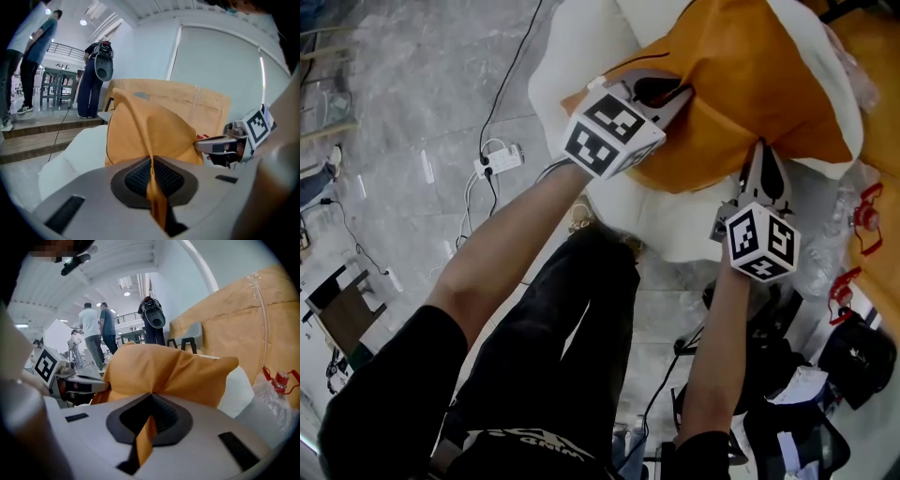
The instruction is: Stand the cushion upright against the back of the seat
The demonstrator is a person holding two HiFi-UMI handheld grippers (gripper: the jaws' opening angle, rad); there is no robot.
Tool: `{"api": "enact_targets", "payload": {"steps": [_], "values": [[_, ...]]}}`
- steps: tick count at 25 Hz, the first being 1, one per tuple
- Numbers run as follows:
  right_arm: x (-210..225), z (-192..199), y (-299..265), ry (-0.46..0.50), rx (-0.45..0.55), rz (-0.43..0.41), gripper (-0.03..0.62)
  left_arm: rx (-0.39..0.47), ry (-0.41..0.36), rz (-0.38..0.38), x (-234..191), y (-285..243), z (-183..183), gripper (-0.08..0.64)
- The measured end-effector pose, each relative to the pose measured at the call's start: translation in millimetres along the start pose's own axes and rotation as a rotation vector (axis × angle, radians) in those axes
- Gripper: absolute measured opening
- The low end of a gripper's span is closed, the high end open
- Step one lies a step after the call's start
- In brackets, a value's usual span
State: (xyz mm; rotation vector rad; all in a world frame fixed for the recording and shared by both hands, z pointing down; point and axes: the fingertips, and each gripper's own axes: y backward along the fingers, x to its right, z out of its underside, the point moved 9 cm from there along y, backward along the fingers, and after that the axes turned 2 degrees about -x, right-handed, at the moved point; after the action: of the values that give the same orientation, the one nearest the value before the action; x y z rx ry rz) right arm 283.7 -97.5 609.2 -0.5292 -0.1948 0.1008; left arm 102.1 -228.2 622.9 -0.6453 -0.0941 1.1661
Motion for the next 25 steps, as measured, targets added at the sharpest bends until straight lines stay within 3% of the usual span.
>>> {"api": "enact_targets", "payload": {"steps": [13,16,20,22,25], "values": [[8.7,-47.2,1.8,0.086,0.169,0.03,0.025,0.167,-0.06,-0.007,1.1,-5.4,-23.0,0.02],[12.2,-43.5,-4.7,0.085,0.142,0.047,0.026,0.134,-0.053,-0.015,-2.2,-14.4,-22.8,0.021],[22.0,-32.8,-9.3,-0.002,0.108,0.078,0.032,0.053,-0.033,-0.072,-11.8,-21.4,-12.3,0.079],[22.9,-30.8,-9.1,0.001,0.097,0.084,0.037,0.062,-0.049,-0.098,-14.1,-22.3,-13.9,0.109],[19.2,-21.9,-9.3,0.006,0.054,0.078,0.2,0.072,-0.075,-0.096,-12.0,-23.5,-12.9,0.218]]}}
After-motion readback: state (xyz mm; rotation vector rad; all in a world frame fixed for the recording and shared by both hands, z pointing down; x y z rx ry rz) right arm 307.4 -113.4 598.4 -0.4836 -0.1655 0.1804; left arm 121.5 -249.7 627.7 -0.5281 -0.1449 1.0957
